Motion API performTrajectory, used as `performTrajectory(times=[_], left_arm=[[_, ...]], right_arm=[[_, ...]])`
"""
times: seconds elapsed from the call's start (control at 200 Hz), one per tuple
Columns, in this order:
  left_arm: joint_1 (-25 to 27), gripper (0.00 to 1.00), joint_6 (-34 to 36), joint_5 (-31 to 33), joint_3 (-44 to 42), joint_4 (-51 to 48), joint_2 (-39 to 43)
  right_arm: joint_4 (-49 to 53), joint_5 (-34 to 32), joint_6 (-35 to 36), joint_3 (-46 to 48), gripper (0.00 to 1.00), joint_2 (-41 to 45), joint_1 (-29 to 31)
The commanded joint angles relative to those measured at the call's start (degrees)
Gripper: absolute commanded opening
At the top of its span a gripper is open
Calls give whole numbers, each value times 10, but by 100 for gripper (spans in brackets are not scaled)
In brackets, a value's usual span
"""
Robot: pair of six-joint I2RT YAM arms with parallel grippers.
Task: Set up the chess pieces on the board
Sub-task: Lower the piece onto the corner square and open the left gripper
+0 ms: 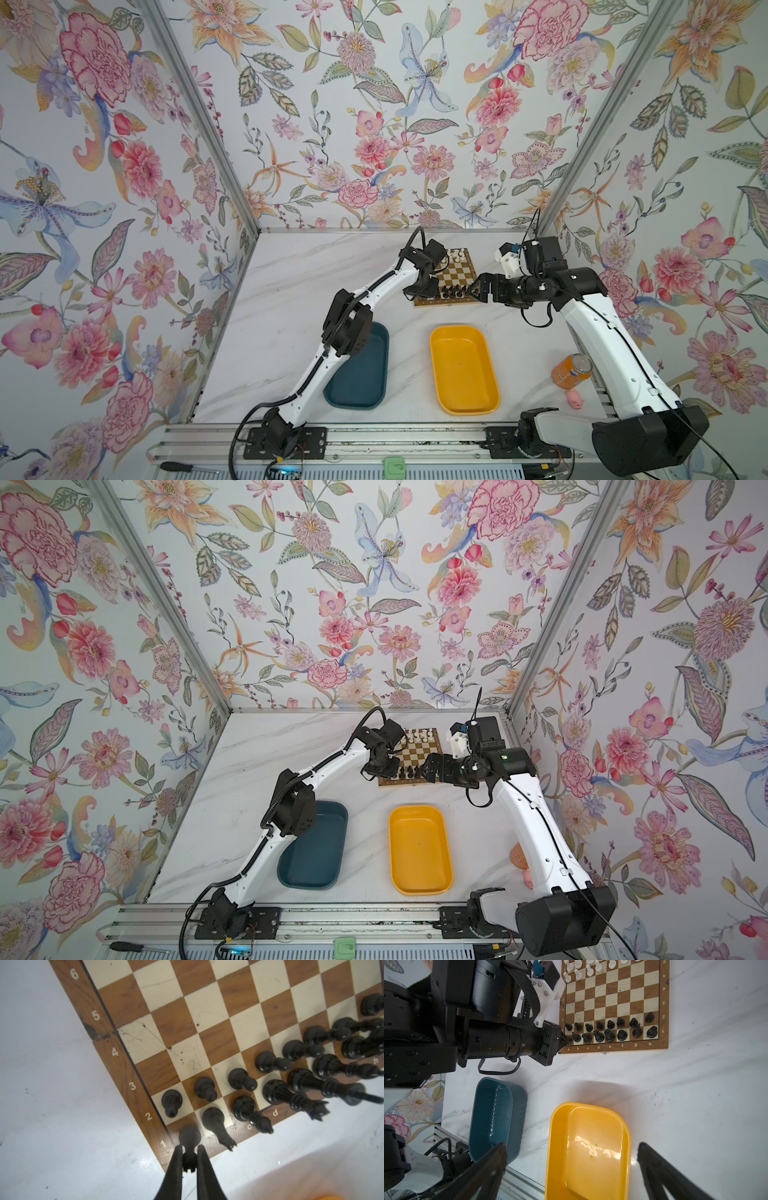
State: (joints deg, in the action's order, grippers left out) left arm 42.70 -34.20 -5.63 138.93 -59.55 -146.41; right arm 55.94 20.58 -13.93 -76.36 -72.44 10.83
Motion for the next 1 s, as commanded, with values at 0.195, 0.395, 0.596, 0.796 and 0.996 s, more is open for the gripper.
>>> performTrajectory(times=[0.195,0.395,0.596,0.796,0.996], left_arm=[[-12,13,16,3,20,-17,-9],[-13,25,19,1,25,-14,-5],[-13,34,19,-11,33,-10,-3],[-14,47,15,-6,38,-3,32],[-31,72,40,29,64,-3,105]], right_arm=[[14,-4,2,5,99,0,-2],[14,-1,1,4,99,-4,-2],[14,-3,2,3,99,-5,-2],[14,-12,-2,-1,99,-2,-4],[13,-26,-9,-2,99,6,-25]])
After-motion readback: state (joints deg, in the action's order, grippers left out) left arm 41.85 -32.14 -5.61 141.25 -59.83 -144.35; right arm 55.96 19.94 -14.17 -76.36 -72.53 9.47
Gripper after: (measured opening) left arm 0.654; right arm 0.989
